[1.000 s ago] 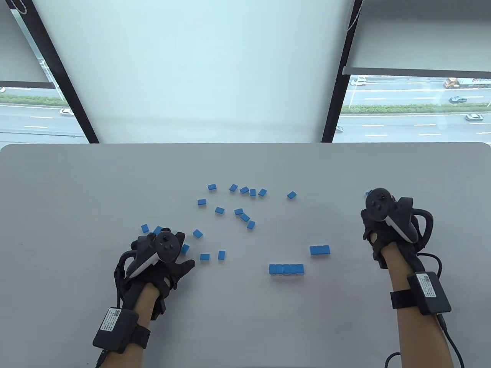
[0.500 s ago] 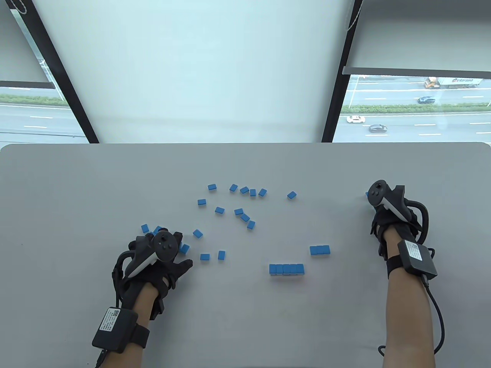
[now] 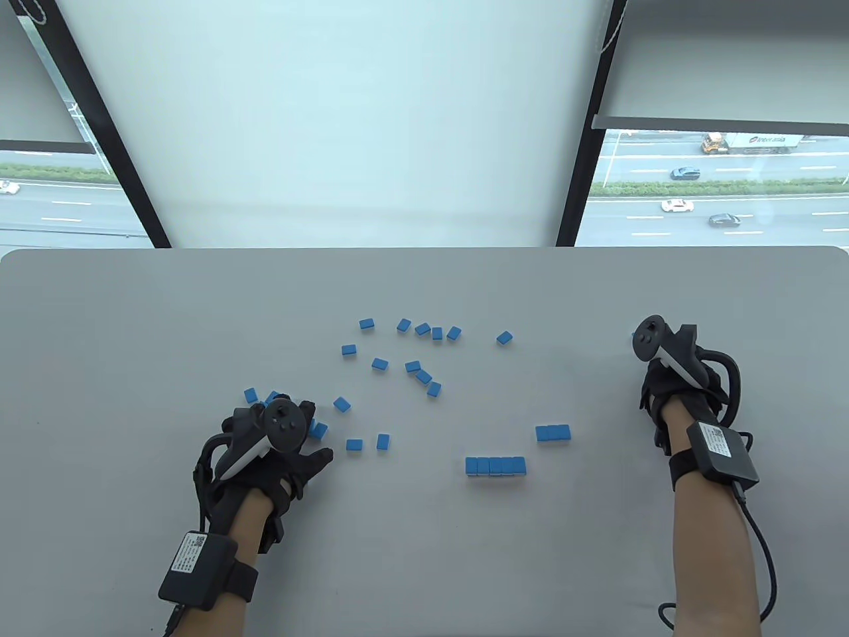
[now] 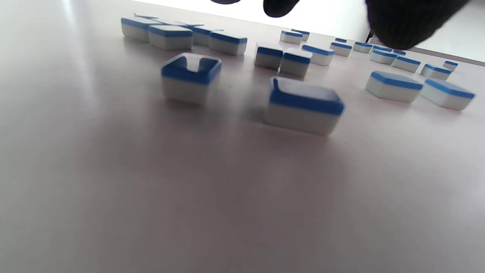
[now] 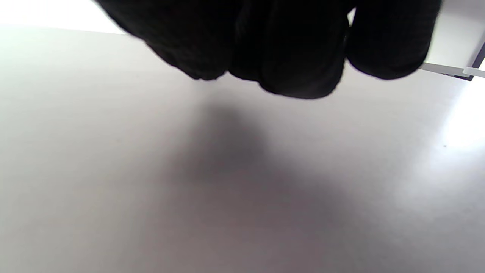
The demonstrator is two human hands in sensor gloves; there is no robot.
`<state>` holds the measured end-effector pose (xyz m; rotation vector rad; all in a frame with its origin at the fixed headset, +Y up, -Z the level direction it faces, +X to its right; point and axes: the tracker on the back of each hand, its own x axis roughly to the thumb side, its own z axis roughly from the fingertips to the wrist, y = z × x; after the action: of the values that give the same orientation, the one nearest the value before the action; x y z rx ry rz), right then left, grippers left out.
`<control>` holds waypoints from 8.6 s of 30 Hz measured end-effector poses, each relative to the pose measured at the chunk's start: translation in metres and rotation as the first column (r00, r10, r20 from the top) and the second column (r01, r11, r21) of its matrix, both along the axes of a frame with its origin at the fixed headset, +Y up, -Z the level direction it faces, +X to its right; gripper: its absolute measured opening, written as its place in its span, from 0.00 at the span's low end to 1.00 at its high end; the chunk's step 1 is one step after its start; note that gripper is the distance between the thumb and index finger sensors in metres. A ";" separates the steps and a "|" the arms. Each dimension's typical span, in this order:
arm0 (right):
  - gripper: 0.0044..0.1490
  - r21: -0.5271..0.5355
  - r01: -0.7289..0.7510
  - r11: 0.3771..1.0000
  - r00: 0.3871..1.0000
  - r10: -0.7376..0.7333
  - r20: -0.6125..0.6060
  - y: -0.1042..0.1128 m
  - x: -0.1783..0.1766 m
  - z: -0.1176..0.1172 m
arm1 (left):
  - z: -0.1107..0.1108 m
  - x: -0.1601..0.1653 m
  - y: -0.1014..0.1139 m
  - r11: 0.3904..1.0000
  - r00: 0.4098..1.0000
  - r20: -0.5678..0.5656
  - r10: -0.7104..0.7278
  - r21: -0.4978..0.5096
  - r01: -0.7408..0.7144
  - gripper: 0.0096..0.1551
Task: Build mahjong tile wall
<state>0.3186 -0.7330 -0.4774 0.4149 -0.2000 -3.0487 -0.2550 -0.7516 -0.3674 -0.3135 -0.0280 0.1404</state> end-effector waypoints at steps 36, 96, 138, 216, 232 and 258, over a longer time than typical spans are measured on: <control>0.35 0.061 0.211 0.976 0.926 -0.179 -0.332 -0.019 -0.081 0.088 | 0.001 0.005 -0.004 1.000 1.000 0.015 0.002 -0.011 -0.002 0.52; 0.42 0.009 -0.025 1.000 0.999 0.025 0.019 0.025 -0.003 -0.044 | 0.001 -0.006 -0.002 0.999 0.999 -0.035 -0.037 0.006 0.037 0.52; 0.38 -0.060 -0.082 0.995 0.997 0.083 0.000 -0.018 -0.008 -0.064 | -0.001 -0.007 -0.008 0.997 0.997 -0.041 -0.072 -0.019 0.071 0.53; 0.41 0.060 0.151 0.987 0.941 -0.125 -0.316 -0.017 -0.084 0.090 | -0.002 0.004 -0.007 1.000 1.000 0.019 -0.013 -0.011 0.013 0.52; 0.42 0.083 0.077 0.994 0.983 -0.062 -0.174 0.043 -0.150 -0.004 | -0.002 0.002 -0.005 1.000 1.000 0.017 -0.004 0.013 0.004 0.52; 0.38 -0.122 -0.052 0.991 0.994 0.039 -0.107 0.012 -0.205 -0.076 | -0.001 -0.002 -0.002 1.000 1.000 0.008 -0.005 0.021 0.005 0.52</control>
<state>0.1140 -0.7208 -0.5532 0.2480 -0.3682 -2.9819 -0.2568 -0.7536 -0.3689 -0.2933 -0.0366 0.1340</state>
